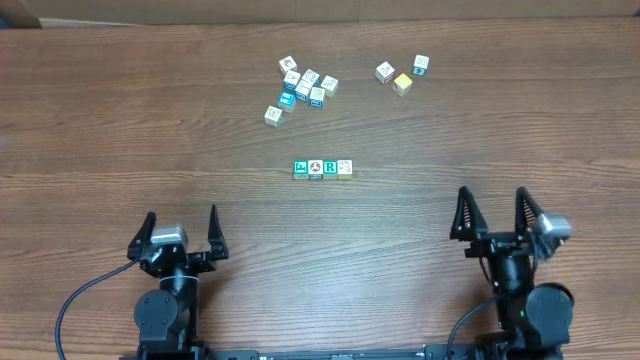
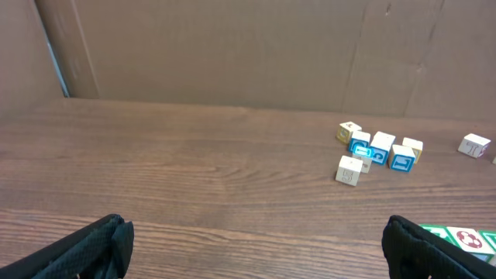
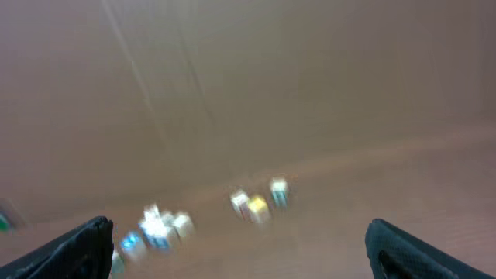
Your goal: Form a horizontal line
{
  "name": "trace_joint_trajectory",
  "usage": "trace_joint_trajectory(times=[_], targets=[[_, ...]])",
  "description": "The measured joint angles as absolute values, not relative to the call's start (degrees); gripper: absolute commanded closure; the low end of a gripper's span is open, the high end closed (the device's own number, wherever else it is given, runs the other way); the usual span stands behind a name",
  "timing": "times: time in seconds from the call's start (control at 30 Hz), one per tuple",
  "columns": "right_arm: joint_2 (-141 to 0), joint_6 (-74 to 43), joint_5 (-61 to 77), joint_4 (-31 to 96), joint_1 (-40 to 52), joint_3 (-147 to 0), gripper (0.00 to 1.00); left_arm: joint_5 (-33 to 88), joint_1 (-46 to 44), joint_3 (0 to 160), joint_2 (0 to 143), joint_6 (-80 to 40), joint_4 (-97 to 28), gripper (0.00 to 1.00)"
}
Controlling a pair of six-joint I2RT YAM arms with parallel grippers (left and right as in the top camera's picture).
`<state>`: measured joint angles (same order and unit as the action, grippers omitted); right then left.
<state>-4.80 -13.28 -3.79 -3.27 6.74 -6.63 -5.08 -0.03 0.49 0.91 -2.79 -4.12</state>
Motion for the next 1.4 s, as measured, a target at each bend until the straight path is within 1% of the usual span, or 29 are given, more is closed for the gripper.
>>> trace_joint_trajectory(times=[0.17,0.23,0.4,0.5,0.73,1.07,1.4], targets=[[-2.35,-10.81,-1.67,-16.21,6.74,-2.37,0.00,-5.08,-0.03,0.49,0.91,-2.79,-4.12,0.01],[-1.45,-9.72,-0.78,-16.86,6.72,-1.45,0.00,-5.08,-0.03,0.49,0.91,-2.79,-4.12,0.00],[-0.78,-7.38,0.64,-12.69,6.35,-1.08,0.00,-5.08,-0.03,0.49,0.91,-2.79,-4.10,0.01],[-0.73,-6.59,1.15,-5.76,6.35,-1.06,0.00,-5.08,-0.03,0.49,0.91,-2.79,-4.10,0.01],[-0.73,-5.98,1.08,4.62,6.35,-1.06,0.00,-5.08,-0.03,0.49,0.91,-2.79,-4.10,0.00],[-0.73,-1.48,0.99,5.13,6.37,-1.06,0.00,-5.08,-0.03,0.49,0.91,-2.79,-4.12,0.00],[-0.73,-0.43,0.97,5.15,6.35,-1.06,0.00,-5.08,-0.03,0.49,0.91,-2.79,-4.12,0.00]])
